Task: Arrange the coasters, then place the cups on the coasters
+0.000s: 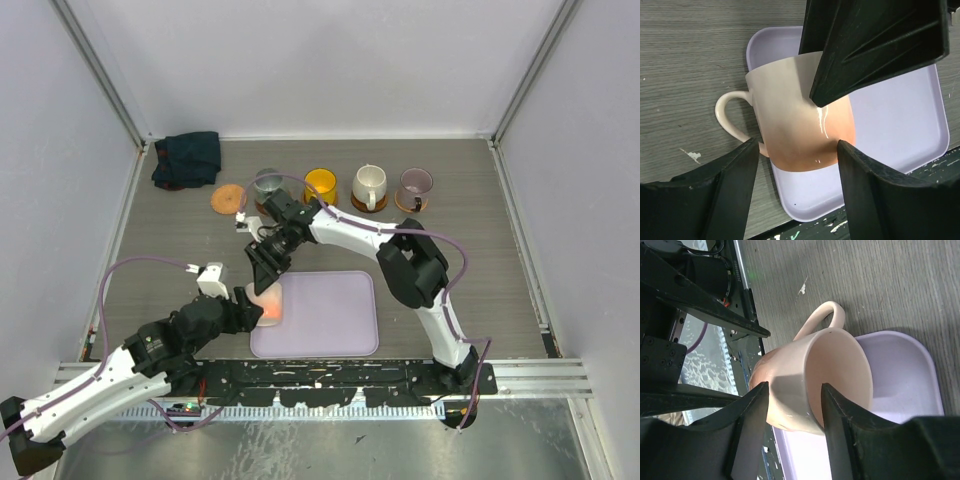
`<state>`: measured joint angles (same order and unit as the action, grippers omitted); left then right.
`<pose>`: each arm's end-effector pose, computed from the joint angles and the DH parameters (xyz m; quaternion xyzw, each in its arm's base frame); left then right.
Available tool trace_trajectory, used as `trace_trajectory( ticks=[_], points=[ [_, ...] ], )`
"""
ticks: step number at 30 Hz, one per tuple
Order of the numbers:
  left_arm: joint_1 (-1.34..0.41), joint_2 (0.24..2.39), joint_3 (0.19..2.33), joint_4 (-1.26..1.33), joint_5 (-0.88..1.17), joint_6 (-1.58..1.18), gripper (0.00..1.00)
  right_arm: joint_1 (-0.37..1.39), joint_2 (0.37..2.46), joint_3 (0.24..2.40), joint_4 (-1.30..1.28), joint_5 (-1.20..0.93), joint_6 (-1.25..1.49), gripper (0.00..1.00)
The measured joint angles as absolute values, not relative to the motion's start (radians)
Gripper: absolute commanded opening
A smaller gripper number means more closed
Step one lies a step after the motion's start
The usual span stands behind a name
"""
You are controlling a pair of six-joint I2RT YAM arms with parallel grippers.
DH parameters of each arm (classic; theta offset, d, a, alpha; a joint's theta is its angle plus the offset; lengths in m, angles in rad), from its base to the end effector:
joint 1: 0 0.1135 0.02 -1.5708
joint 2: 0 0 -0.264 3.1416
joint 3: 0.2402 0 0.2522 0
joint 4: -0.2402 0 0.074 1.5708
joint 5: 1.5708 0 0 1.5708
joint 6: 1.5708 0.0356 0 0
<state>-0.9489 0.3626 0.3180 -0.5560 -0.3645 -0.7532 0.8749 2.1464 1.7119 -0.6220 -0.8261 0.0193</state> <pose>0.0738 -0.0812 0.1955 0.0009 0.8741 -0.2391 0.4229 0.2744 0.3694 0.2008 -0.4604 0.7636 0.4508 0.0422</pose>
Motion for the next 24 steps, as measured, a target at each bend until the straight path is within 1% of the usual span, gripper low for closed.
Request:
trace_trajectory(
  ticks=[2, 3, 6, 10, 13, 17, 24],
  points=[
    [-0.949, 0.363, 0.318, -0.556, -0.365, -0.754, 0.64, 0.875, 2.153, 1.712, -0.622, -0.834, 0.01, 0.4],
    [-0.949, 0.363, 0.318, -0.556, -0.366, -0.754, 0.64, 0.873, 2.153, 1.712, -0.622, -0.837, 0.004, 0.32],
    [-0.949, 0.367, 0.321, -0.557, -0.368, -0.757, 0.64, 0.866, 2.153, 1.712, -0.62, -0.867, 0.002, 0.14],
    [-0.952, 0.372, 0.323, -0.56, -0.362, -0.764, 0.64, 0.863, 2.151, 1.713, -0.619, -0.939, 0.009, 0.02],
    [-0.952, 0.377, 0.323, -0.567, -0.365, -0.765, 0.65, 0.868, 2.141, 1.715, -0.627, -0.965, 0.009, 0.01],
    [-0.954, 0.377, 0.323, -0.574, -0.364, -0.767, 0.64, 0.884, 2.13, 1.72, -0.642, -0.937, -0.006, 0.01],
    [-0.955, 0.377, 0.323, -0.583, -0.363, -0.767, 0.65, 0.934, 2.084, 1.728, -0.69, -0.793, -0.054, 0.01]
  ],
)
